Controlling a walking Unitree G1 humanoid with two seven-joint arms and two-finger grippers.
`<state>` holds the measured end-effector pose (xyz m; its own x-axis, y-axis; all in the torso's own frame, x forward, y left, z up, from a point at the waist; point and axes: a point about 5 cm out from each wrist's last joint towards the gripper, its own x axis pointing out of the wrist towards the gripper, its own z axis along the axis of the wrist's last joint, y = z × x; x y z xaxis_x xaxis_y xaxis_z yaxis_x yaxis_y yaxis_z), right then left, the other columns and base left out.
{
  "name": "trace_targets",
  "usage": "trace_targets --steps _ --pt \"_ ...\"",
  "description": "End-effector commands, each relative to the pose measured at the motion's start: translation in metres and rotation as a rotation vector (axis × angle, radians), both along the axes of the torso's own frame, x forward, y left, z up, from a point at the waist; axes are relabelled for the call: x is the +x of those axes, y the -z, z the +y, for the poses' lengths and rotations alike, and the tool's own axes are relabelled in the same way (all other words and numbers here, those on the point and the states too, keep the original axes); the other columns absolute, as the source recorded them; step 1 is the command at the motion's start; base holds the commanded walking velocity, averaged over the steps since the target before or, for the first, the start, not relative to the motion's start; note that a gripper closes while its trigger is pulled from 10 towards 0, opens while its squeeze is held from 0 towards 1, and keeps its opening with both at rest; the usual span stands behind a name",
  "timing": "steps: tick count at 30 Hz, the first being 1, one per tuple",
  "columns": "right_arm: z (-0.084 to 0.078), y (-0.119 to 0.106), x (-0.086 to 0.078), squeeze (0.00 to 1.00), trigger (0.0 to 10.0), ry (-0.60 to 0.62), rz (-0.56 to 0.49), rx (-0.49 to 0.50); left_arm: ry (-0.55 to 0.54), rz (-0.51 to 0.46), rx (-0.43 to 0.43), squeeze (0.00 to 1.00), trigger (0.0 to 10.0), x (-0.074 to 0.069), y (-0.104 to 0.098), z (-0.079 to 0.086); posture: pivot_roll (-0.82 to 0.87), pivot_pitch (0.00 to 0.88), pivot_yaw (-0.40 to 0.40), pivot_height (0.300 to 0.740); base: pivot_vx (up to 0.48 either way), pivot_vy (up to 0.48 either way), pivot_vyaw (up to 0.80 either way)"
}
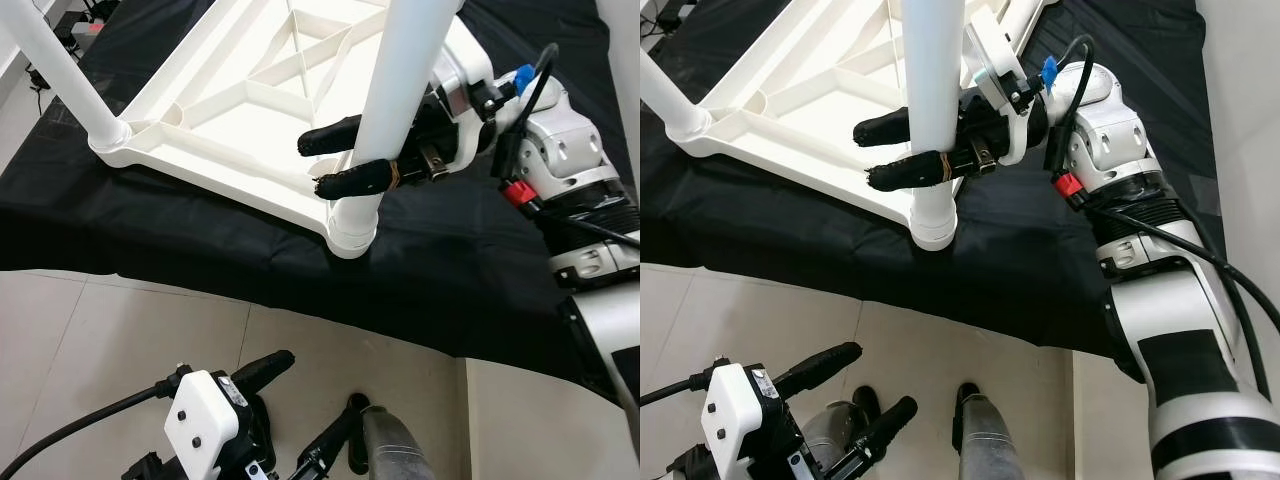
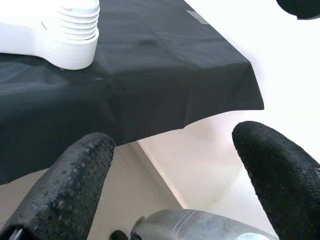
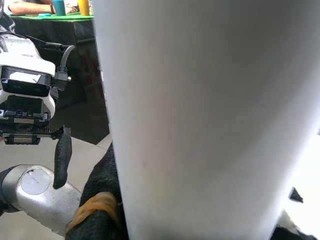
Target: Building children table
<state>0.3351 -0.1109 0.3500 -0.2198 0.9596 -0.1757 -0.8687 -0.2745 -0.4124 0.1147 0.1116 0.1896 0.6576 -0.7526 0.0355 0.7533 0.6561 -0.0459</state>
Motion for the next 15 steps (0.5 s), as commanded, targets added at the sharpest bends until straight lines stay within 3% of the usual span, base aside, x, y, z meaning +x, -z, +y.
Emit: trace_targets --steps 1,15 --pt "-0.0035 0.0341 0.0093 0.00 10.0 0.066 0.093 -0.137 0.019 0.019 0.001 0.00 10.0 -0.0040 0.0004 -0.0017 0.02 0.432 -0.028 0.740 0.000 0.000 0.00" --pt "0.0041 0.0381 0.0126 0.00 10.0 0.113 0.091 -0.153 0.020 0.019 -0.002 0.00 10.0 -0.0047 0.0007 -0.0029 0.01 0.425 -0.031 0.740 0.000 0.000 0.00"
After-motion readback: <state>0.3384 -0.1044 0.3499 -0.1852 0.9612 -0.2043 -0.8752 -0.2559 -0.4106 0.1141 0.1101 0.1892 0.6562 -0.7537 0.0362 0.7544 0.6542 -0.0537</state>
